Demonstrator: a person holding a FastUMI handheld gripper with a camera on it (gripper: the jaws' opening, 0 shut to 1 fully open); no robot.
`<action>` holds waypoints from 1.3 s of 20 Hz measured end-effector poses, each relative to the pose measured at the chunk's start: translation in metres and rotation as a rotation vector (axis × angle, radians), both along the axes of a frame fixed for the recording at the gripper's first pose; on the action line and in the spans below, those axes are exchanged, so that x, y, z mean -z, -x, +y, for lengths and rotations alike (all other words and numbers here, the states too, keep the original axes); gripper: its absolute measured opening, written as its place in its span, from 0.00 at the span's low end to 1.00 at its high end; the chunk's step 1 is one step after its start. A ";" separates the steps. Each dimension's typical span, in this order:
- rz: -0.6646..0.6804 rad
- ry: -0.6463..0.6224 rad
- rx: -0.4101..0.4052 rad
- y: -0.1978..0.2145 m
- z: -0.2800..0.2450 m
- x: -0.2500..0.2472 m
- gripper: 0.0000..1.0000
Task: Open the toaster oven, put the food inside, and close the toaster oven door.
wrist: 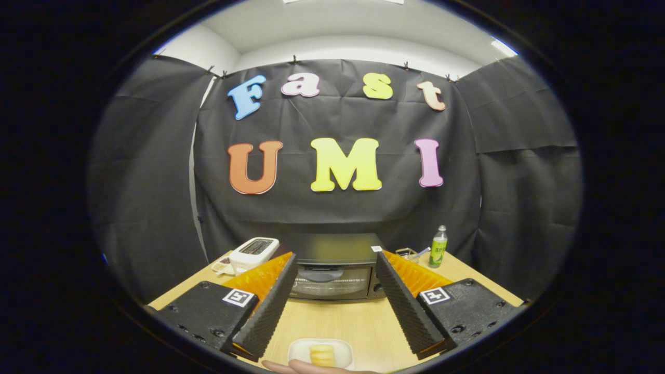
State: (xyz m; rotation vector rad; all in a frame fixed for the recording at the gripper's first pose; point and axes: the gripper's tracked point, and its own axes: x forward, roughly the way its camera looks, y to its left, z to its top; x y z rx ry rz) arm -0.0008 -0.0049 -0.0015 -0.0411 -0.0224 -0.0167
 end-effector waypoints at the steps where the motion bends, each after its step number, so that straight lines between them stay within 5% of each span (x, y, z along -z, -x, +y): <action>1: 0.002 0.002 0.003 0.000 -0.001 0.001 1.00; 16: 0.012 -0.010 0.004 -0.013 0.001 0.007 1.00; 26: 0.066 0.010 -0.063 -0.092 0.032 0.044 1.00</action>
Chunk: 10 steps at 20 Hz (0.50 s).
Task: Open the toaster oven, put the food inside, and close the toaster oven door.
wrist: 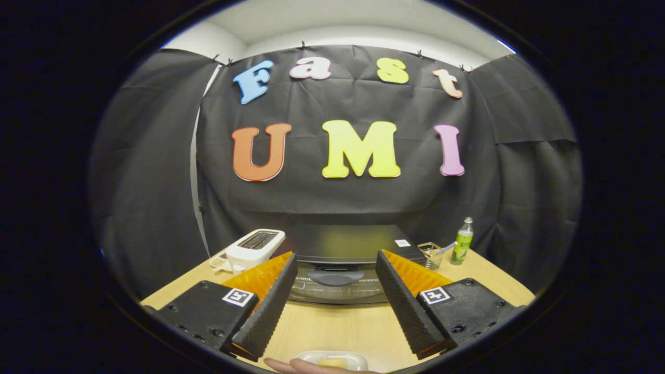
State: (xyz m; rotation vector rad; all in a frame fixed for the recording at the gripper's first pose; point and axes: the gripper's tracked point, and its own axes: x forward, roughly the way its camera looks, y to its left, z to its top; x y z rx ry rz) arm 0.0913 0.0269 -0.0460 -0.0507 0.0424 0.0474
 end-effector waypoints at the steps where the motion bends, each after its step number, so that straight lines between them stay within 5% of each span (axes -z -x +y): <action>1: 0.020 -0.005 -0.001 -0.005 0.002 0.006 1.00; 10: 0.050 -0.040 -0.014 -0.051 0.010 0.033 1.00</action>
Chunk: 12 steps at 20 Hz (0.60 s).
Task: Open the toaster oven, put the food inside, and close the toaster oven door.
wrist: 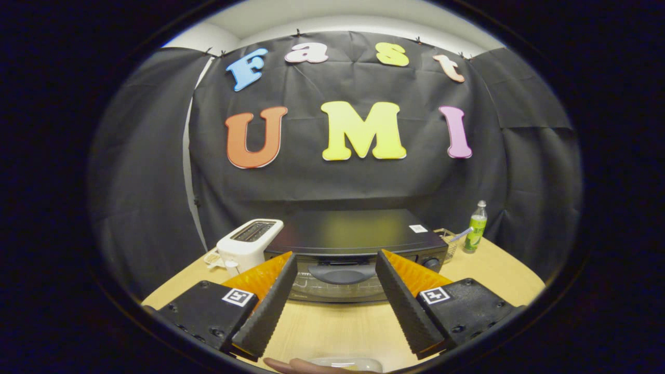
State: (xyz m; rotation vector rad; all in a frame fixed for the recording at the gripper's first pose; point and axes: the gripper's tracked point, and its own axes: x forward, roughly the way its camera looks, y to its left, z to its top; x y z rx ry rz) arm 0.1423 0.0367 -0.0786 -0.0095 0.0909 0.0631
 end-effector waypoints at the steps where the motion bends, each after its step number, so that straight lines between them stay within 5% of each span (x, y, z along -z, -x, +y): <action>1: 0.007 -0.002 -0.012 -0.010 0.001 0.006 1.00; 5: 0.014 0.046 0.094 -0.045 -0.036 0.029 1.00; 12: 0.015 0.053 0.046 -0.073 -0.028 0.048 1.00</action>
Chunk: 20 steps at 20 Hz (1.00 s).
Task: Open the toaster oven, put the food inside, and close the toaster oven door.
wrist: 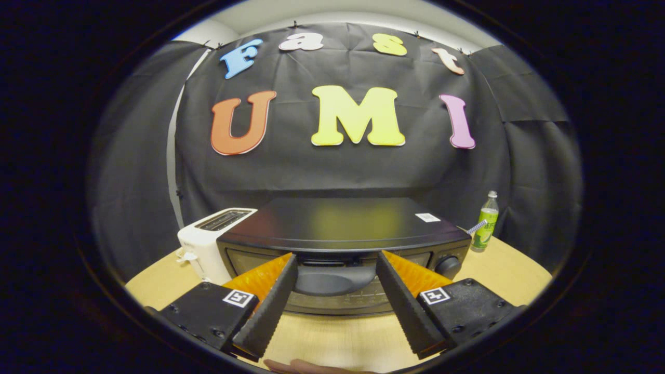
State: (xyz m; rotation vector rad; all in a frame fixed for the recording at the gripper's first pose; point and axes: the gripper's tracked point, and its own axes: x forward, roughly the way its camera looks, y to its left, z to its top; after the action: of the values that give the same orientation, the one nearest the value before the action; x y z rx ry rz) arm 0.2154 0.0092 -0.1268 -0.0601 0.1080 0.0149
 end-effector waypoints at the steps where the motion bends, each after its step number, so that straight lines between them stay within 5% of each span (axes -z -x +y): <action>1: -0.025 0.005 0.006 0.004 0.000 -0.007 1.00; 15: 0.113 0.079 -0.042 0.050 -0.009 0.035 1.00; 17: 0.266 0.006 -0.082 0.056 -0.009 0.067 1.00; 20: 0.220 -0.037 -0.065 0.052 -0.010 0.056 1.00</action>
State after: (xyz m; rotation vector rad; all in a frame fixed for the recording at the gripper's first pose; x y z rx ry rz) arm 0.1631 -0.0009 -0.1824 -0.0248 0.3260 0.0880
